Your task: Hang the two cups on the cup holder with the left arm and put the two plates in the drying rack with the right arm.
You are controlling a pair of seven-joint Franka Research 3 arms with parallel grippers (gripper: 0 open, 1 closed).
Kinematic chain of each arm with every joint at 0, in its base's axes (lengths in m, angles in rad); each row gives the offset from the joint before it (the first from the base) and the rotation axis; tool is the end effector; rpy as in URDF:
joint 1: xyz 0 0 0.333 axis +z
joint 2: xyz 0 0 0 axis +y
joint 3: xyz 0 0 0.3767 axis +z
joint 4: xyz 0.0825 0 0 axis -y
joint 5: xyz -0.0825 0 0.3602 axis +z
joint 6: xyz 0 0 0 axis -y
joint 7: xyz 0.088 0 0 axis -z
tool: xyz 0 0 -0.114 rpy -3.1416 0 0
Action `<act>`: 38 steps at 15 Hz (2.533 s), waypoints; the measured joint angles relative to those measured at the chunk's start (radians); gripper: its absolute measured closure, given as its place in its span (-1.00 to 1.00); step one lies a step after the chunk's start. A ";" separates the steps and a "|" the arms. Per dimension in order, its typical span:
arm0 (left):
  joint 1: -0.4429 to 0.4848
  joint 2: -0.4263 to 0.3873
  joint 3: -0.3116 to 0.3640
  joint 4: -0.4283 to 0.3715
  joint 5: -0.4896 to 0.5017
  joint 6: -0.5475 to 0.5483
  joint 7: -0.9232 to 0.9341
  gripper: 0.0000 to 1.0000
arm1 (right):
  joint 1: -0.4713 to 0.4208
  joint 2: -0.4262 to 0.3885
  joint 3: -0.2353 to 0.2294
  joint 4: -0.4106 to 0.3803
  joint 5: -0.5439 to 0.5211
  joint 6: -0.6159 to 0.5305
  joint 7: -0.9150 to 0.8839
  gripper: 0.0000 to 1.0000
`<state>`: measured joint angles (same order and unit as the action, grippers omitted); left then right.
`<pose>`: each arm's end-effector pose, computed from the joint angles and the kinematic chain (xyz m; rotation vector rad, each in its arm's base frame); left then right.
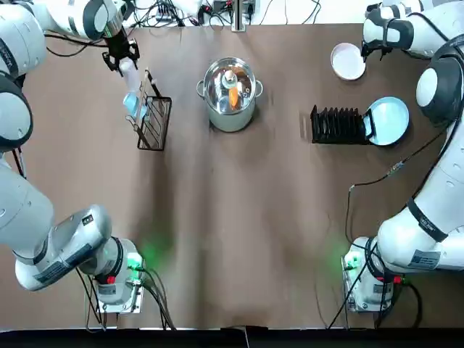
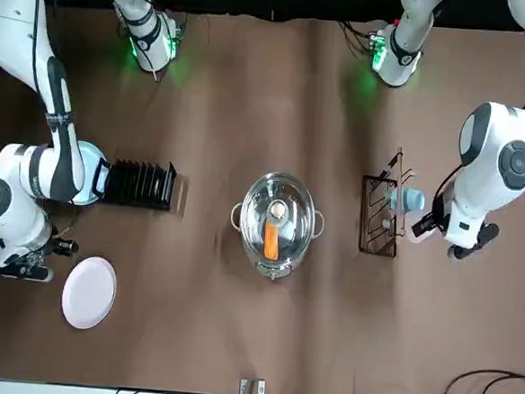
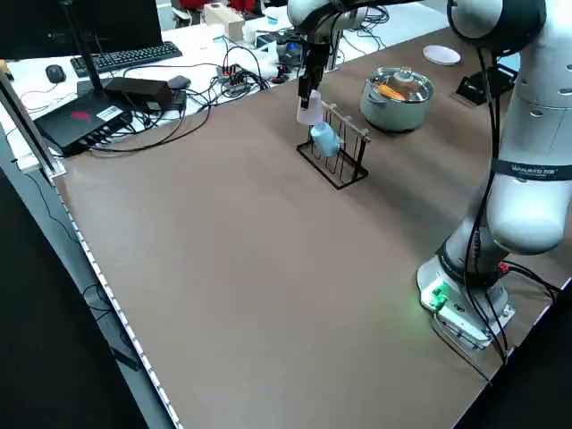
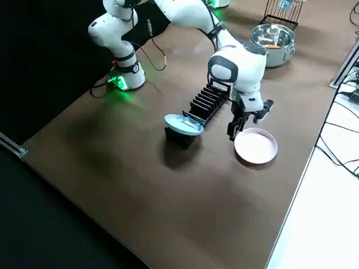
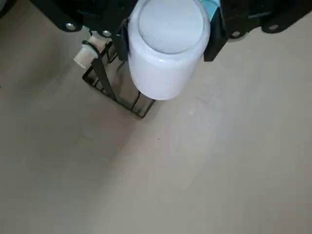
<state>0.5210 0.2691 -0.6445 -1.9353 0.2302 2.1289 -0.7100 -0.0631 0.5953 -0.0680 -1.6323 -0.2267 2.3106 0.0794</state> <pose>0.5937 -0.0347 0.4361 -3.0170 -0.7360 -0.0018 0.7070 -0.0902 0.3392 2.9254 -0.0744 0.1126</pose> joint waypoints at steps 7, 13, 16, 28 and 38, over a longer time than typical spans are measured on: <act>0.001 0.027 0.000 -0.067 0.000 0.108 0.000 -0.34 | -0.025 0.043 -0.001 0.000 0.046 0.071 0.053 -0.46; 0.002 0.045 0.000 -0.068 0.000 0.125 0.000 -0.34 | -0.025 0.143 0.000 0.000 0.068 0.195 0.348 -0.45; 0.002 0.050 0.000 -0.068 0.000 0.127 0.000 -0.34 | -0.028 0.172 0.000 0.000 0.069 0.208 0.417 -0.34; 0.002 0.061 0.000 -0.070 0.006 0.134 0.000 -0.34 | -0.030 0.171 0.000 0.020 0.088 0.226 0.518 0.87; 0.010 0.058 0.001 0.001 0.012 0.100 0.024 -0.99 | -0.022 -0.060 0.075 0.045 0.088 -0.223 0.307 0.94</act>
<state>0.5307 0.3269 -0.6434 -1.9338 0.2426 2.2290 -0.6856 -0.0855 0.5352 0.0065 -1.5870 -0.1388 2.0877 0.3859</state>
